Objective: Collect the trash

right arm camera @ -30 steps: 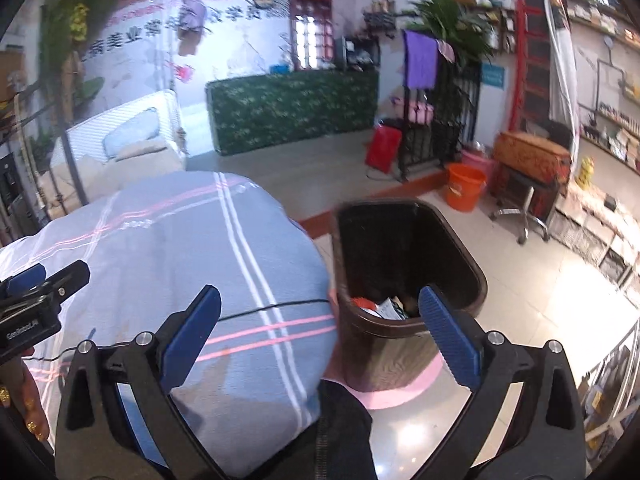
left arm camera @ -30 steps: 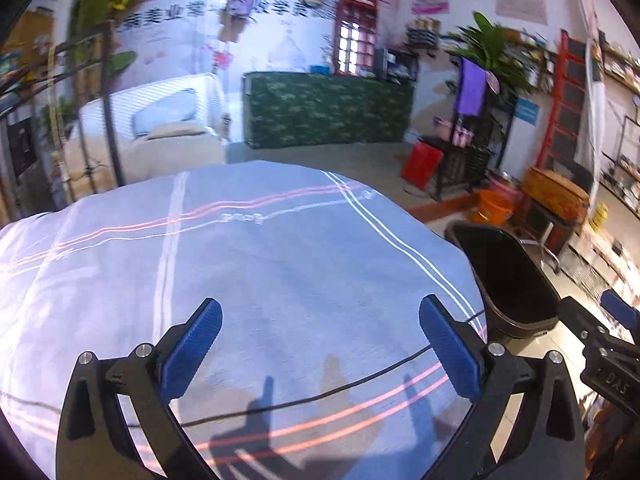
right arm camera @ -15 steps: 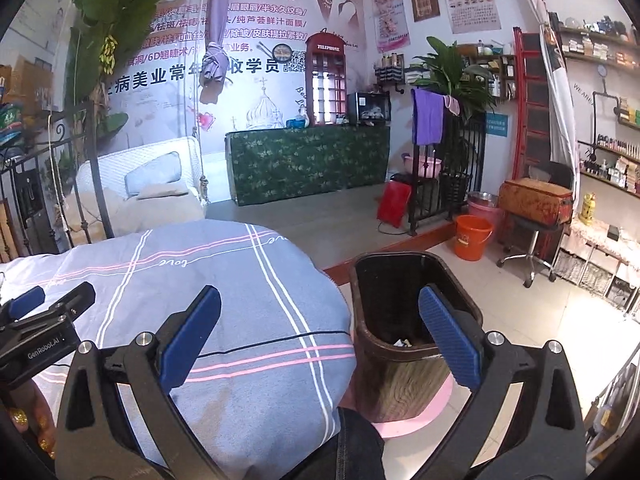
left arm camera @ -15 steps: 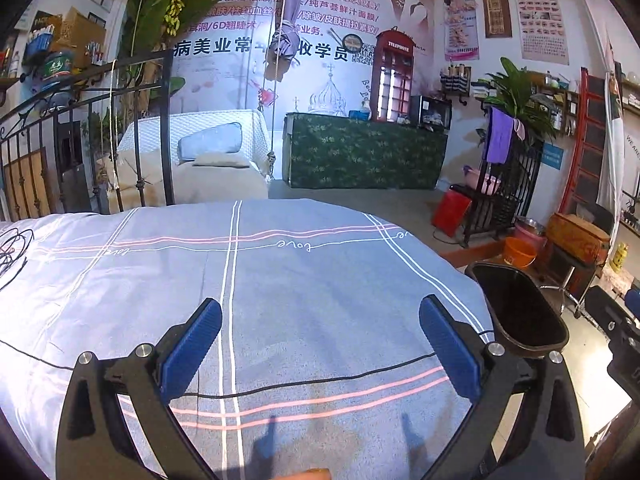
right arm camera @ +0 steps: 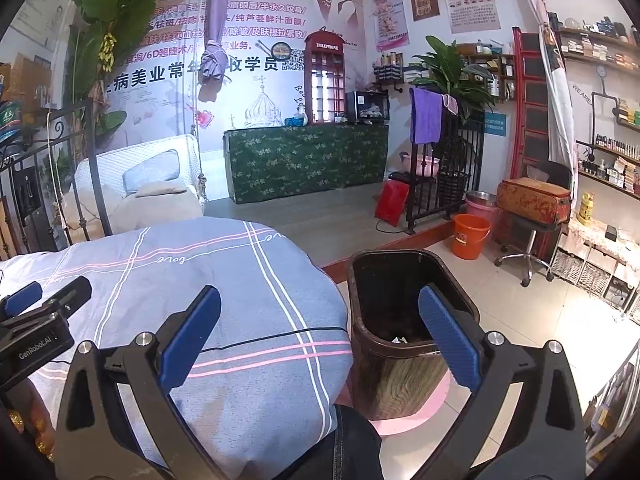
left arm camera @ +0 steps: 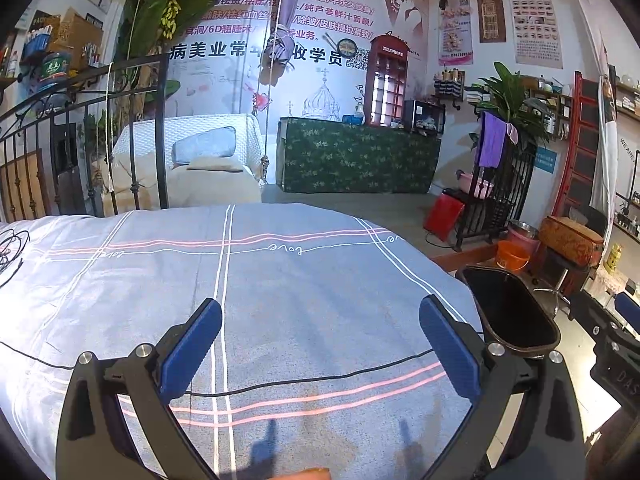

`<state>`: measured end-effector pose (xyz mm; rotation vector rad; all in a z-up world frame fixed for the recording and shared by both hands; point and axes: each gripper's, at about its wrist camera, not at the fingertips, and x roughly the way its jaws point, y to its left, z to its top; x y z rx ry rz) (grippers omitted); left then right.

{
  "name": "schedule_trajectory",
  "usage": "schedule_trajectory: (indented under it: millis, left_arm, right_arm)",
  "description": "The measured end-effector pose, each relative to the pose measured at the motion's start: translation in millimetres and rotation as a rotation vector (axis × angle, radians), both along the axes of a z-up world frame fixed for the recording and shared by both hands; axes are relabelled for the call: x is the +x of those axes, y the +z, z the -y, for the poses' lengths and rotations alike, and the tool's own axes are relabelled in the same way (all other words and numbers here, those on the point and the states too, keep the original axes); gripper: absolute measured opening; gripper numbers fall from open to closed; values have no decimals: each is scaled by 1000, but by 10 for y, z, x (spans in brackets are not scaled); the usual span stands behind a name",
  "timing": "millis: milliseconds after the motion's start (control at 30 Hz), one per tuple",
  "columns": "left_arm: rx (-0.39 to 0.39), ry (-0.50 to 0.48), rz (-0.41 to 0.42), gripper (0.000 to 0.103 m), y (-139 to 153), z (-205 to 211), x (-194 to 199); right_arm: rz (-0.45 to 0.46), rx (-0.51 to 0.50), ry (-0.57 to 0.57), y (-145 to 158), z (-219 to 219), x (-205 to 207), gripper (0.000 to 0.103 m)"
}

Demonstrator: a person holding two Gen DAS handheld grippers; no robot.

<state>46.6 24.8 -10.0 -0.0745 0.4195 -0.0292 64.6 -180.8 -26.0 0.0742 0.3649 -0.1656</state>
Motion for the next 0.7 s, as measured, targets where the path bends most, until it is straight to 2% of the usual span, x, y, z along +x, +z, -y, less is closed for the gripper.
schedule_trajectory:
  millis: [700]
  left_arm:
    - [-2,-4,-4,98,20,8,-2]
  right_arm:
    - [-8,4,-3,-45,6,11,98]
